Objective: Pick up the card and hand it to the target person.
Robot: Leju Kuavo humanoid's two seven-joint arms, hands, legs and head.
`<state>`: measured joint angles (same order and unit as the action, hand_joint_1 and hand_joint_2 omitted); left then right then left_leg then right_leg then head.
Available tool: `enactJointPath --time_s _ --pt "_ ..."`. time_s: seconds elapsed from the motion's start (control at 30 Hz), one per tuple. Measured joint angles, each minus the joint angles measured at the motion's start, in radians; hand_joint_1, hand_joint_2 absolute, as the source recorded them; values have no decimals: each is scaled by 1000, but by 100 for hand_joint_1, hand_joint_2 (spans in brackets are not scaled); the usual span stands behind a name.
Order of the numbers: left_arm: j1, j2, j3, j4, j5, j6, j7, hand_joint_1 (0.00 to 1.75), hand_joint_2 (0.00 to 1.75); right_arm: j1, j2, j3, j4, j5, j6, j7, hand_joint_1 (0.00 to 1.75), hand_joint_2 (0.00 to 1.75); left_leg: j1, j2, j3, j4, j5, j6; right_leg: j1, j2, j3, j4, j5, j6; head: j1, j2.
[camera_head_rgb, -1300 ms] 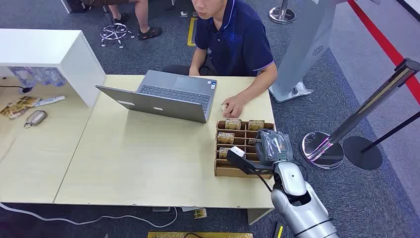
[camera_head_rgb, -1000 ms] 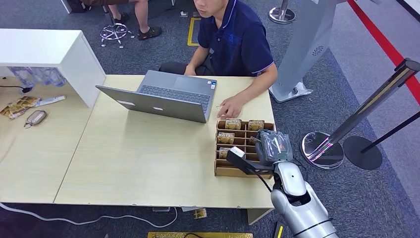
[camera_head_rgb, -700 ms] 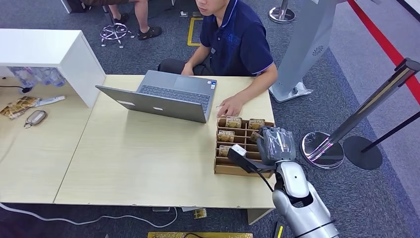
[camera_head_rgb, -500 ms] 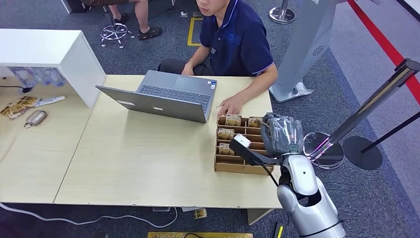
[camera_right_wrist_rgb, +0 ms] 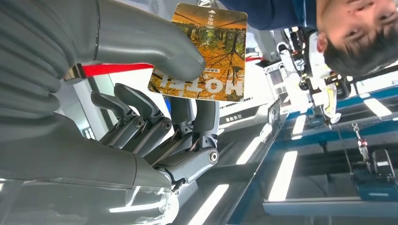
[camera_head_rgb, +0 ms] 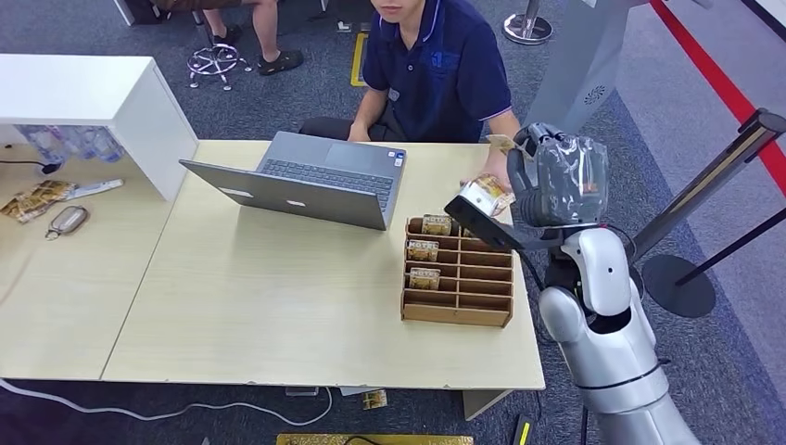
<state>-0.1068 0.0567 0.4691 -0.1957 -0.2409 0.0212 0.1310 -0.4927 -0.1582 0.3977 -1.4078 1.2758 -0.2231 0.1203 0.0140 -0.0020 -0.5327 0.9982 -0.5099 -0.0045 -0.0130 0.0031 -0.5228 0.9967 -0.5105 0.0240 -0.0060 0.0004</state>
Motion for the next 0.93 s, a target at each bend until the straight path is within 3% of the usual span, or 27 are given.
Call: enactJointPath --time_s 0.27,0.33,0.4,0.47,0.73,0.93 --pt "0 5 -14 0 -15 -14 -9 0 175 -123 45 17 278 9 -17 -17 169 175 0 -1 0 0 0 0 0 0 0 1 0 0 0 0" --pt "0 7 -18 0 -16 -14 -10 0 175 -146 59 26 341 17 -1 -9 105 175 0 -1 -1 0 0 0 0 0 0 1 0 0 0 0" --pt "0 8 -24 0 -16 -14 -12 0 175 -167 72 36 405 25 17 3 23 175 0 -1 -1 0 0 0 0 0 0 1 0 0 0 0" --pt "0 8 -29 0 -16 -14 -16 0 175 -181 82 44 459 30 33 15 0 175 0 -1 -1 0 0 0 0 -1 0 1 0 0 0 0" --pt "1 14 -31 0 -1 -8 -18 0 175 -192 101 76 611 12 66 29 0 175 0 -1 0 0 0 0 0 -1 -1 1 0 0 0 0" --pt "2 13 -31 0 29 18 -6 0 175 -120 103 84 568 -100 59 26 0 175 0 -1 0 0 0 0 0 -1 -1 1 0 0 0 0"
